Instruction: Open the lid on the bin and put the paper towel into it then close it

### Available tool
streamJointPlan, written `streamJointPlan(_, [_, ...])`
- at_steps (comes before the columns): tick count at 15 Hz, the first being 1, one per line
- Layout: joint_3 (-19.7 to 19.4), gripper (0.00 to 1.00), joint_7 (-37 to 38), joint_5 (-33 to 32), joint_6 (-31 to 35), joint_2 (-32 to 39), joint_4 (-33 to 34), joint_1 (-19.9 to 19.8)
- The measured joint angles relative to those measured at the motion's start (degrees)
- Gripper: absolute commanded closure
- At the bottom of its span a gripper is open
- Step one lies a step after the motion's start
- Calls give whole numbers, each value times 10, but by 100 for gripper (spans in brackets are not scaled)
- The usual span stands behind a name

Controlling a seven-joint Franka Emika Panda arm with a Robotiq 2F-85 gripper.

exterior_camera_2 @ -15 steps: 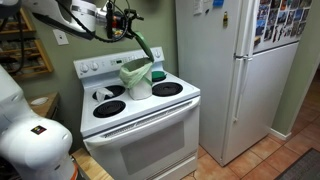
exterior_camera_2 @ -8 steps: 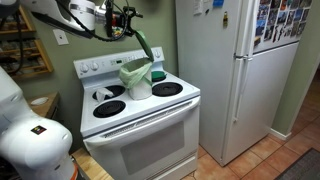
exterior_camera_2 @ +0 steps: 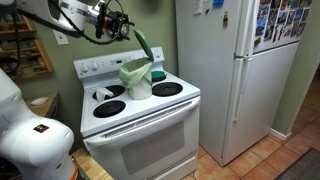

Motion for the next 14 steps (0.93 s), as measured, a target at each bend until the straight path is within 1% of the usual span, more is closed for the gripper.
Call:
streamJointPlan(2, [6, 0, -15, 51, 4, -9, 0, 11])
streamJointPlan(5, [14, 0, -41, 149, 35, -21, -2, 29])
streamJointPlan(8, [25, 0, -57, 241, 80, -23, -16, 42])
streamJointPlan(11, [35, 0, -73, 326, 147, -11, -49, 46])
streamJointPlan(12, [38, 0, -82, 350, 168, -3, -62, 46])
streamJointPlan(14, [42, 0, -86, 369, 193, 14, -80, 47])
